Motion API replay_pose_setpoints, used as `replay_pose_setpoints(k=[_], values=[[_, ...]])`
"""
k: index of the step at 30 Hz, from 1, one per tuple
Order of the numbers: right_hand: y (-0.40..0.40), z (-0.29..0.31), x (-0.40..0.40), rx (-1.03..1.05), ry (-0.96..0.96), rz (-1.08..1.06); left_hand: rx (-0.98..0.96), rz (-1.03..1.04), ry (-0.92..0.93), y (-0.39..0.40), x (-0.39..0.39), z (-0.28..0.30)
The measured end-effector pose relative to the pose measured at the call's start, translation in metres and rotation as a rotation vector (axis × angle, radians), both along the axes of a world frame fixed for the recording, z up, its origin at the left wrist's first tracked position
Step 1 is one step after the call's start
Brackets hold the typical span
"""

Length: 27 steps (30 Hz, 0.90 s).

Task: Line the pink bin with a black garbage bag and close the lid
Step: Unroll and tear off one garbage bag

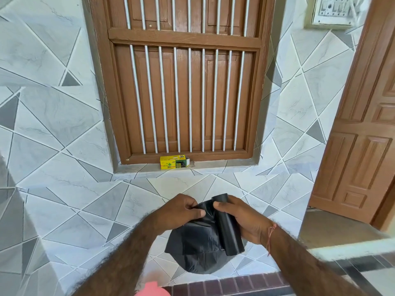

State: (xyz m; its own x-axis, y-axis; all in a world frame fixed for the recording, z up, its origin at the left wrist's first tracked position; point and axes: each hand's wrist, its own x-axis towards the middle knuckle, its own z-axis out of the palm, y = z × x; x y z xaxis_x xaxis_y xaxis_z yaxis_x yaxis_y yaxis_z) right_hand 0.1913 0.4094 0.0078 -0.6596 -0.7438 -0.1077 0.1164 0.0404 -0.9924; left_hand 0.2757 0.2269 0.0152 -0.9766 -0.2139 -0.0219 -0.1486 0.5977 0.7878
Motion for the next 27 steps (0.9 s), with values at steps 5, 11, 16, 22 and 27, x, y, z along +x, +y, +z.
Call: replay_pose_setpoints(k=[5, 11, 16, 22, 27], values=[[-0.004, 0.0, 0.005, -0.042, 0.002, 0.0, 0.046, -0.028, 0.047, 0.004, -0.002, 0.0], [-0.009, -0.005, 0.003, -0.072, 0.017, -0.095, 0.009, -0.033, 0.123, 0.008, -0.006, -0.004], [-0.012, -0.007, 0.002, -0.057, 0.099, -0.172, -0.071, -0.005, 0.234, 0.011, -0.012, -0.007], [-0.015, -0.007, 0.0, -0.143, 0.031, -0.188, -0.01, 0.038, 0.384, 0.011, -0.009, -0.009], [-0.02, -0.001, 0.003, -0.165, 0.017, -0.183, -0.062, 0.103, 0.424, 0.007, -0.005, -0.011]])
